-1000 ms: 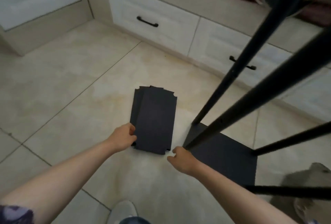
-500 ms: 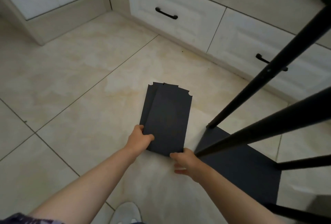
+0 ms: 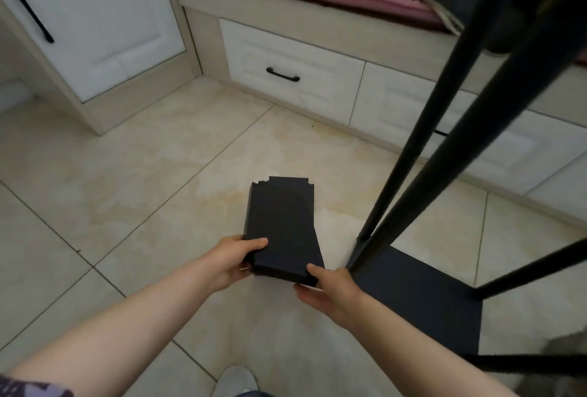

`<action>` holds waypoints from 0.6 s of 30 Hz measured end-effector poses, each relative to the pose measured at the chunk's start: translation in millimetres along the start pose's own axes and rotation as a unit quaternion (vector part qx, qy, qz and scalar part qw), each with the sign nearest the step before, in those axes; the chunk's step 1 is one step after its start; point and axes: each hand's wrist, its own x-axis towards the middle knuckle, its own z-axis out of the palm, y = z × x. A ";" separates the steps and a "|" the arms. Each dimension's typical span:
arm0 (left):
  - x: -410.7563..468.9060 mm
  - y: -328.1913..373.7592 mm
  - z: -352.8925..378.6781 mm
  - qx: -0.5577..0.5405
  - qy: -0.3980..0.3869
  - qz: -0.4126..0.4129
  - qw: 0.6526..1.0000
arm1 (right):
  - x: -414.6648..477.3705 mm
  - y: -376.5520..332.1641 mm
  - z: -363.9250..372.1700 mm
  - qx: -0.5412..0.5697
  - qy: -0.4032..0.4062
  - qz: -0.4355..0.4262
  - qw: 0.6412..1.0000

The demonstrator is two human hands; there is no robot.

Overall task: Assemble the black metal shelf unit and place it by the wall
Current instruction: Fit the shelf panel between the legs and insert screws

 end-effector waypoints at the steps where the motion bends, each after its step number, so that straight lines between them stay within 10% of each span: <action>1: -9.1 5.2 -2.6 -0.006 -0.004 -0.009 1.000 | -7.7 -2.1 2.1 0.004 -0.011 -0.003 1.000; 18: -183.9 92.3 -33.8 0.025 -0.048 0.048 0.997 | -201.9 -66.3 -10.4 -0.048 -0.117 -0.110 0.986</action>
